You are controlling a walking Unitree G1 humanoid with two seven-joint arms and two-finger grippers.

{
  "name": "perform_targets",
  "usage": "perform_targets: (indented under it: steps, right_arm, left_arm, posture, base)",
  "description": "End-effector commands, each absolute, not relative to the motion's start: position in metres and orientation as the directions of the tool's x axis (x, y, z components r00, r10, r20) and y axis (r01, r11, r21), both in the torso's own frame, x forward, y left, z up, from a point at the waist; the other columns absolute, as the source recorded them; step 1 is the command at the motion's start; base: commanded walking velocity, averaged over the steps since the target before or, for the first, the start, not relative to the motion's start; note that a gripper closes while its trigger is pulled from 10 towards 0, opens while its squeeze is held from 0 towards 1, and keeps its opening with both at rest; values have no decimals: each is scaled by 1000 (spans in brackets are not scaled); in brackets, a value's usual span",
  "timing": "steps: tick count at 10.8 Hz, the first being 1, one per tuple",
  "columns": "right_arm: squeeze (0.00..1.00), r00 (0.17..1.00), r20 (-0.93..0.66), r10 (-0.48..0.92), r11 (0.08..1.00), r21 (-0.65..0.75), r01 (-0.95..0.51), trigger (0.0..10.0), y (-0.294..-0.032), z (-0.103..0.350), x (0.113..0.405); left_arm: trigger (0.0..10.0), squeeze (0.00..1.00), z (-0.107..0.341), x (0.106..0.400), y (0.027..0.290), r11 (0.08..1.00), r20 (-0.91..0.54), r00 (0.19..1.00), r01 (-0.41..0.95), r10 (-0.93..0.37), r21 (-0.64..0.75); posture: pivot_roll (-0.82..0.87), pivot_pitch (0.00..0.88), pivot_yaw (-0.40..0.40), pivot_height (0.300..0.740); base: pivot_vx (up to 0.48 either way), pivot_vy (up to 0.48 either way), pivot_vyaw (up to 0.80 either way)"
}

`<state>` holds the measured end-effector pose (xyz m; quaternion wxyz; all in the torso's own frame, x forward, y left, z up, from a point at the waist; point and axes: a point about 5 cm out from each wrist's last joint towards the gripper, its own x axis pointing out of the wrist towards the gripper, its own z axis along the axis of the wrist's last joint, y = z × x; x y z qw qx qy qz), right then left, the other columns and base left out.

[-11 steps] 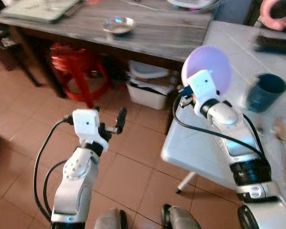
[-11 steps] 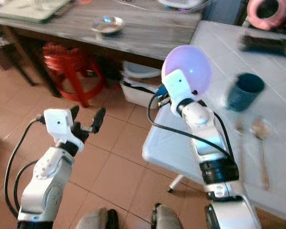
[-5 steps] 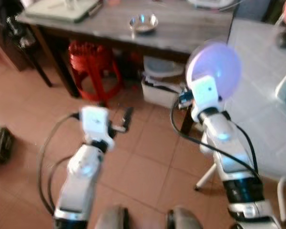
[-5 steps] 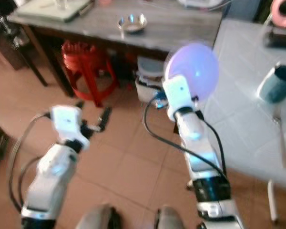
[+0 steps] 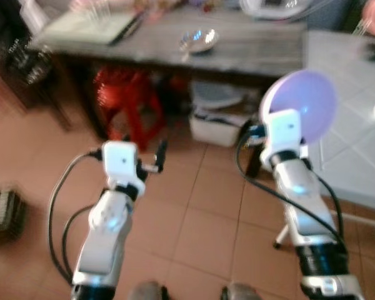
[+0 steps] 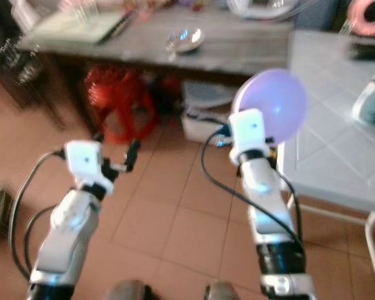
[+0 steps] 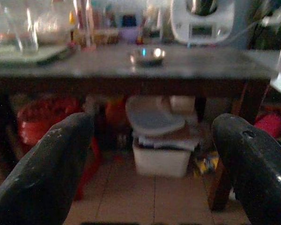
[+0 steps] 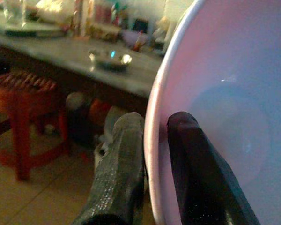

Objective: Setting the table

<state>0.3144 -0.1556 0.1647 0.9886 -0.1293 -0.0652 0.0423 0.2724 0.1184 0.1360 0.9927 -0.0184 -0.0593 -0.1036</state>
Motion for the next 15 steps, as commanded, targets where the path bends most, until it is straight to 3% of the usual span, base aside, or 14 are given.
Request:
perform_targets:
  steps: [1,7,12,15]
  right_arm:
    - [0,978,156,141,965,-244,-100,10000,-143,173,317]
    - [0,972,171,161,966,-231,-119,10000,-137,168,308]
    - [0,954,223,202,952,-272,-138,10000,-133,176,307]
    - [0,952,229,204,954,-266,-140,10000,-131,177,308]
  left_arm:
    - [10000,0,134,274,126,985,119,978,173,-170,-18]
    - [10000,0,133,277,130,990,131,982,138,-136,-11]
    - [10000,0,137,279,130,992,154,980,114,-122,61]
    - [10000,0,138,279,128,991,157,979,121,-128,55]
  posture:
    - [-21,59,65,740]
    - [-32,50,73,740]
    - [-31,50,77,740]
    - [-29,55,79,740]
  base:
    - [398,270,-694]
    - [396,273,-685]
    - [309,316,0]
    - [472,0,777]
